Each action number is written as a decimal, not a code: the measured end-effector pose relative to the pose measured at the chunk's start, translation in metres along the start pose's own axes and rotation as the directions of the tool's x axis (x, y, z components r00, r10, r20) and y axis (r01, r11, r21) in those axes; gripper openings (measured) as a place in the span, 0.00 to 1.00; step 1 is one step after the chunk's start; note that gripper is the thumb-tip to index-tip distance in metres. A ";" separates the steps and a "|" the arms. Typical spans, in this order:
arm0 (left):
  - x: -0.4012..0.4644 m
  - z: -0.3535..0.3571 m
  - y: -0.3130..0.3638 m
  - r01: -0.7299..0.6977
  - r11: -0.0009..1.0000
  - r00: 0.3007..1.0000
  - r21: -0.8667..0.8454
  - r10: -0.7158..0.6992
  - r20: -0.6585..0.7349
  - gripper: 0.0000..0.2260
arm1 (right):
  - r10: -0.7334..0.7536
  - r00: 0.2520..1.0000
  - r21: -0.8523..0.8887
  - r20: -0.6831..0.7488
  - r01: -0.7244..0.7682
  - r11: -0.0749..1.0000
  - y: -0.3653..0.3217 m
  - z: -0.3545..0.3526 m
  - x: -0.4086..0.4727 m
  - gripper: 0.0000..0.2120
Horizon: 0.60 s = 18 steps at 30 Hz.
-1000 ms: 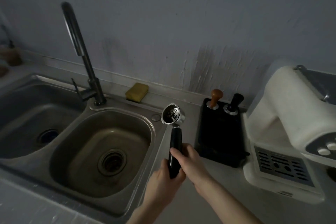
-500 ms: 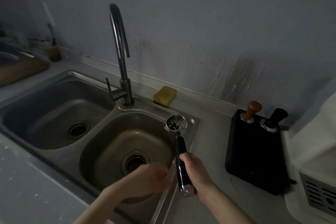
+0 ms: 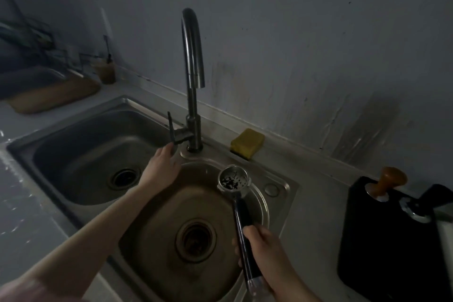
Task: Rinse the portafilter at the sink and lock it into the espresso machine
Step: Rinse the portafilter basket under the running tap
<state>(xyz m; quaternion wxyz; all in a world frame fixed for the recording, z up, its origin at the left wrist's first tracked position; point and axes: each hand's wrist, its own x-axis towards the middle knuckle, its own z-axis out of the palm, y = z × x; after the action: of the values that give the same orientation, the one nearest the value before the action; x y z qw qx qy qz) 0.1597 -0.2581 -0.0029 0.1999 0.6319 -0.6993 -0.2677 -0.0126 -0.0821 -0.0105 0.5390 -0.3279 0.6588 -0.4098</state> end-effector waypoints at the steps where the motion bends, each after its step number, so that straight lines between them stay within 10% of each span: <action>1: 0.005 -0.003 0.002 -0.012 0.999 1.000 0.048 0.013 -0.013 0.27 | 0.001 1.000 0.007 0.007 -0.001 1.000 0.000 0.000 0.001 0.11; 18: 0.058 -0.034 0.013 -0.158 0.816 0.971 0.556 0.230 -0.061 0.27 | 0.103 0.992 0.059 0.067 -0.107 0.993 0.002 0.016 0.025 0.07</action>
<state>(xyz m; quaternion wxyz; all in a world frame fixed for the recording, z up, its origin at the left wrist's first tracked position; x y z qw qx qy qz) 0.1641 -0.3187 0.0283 0.0808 0.6035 -0.7932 0.0053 -0.0019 -0.1061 -0.0249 0.5906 -0.2887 0.6444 -0.3905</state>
